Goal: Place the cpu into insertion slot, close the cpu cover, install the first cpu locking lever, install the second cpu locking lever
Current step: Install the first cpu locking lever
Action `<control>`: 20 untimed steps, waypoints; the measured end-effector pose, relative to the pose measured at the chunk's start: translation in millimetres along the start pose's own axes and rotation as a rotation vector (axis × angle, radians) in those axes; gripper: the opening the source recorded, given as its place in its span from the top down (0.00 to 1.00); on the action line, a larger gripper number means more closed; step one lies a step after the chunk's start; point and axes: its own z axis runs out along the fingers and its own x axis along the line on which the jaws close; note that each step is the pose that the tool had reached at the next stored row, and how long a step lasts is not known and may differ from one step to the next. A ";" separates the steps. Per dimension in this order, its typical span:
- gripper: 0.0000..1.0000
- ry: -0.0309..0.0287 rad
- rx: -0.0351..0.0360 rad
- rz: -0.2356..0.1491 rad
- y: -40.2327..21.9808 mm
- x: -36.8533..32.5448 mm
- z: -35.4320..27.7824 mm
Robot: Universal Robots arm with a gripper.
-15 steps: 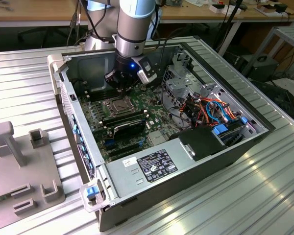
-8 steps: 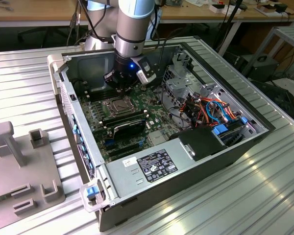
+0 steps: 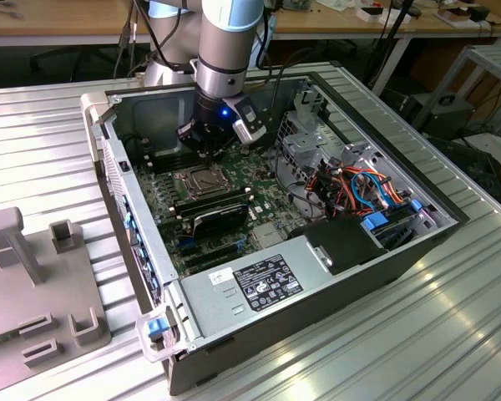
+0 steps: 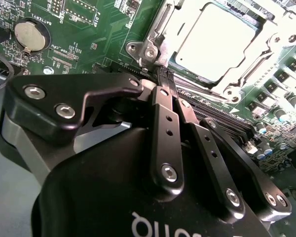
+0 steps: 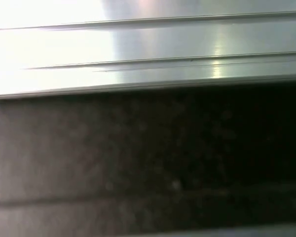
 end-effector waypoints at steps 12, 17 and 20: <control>0.89 0.0004 0.0002 0.000 -2.5 -0.1 -1.7; 0.89 0.0010 0.0002 0.000 -3.2 -0.3 -1.7; 0.89 0.0014 0.0009 0.000 -3.9 -0.4 -1.7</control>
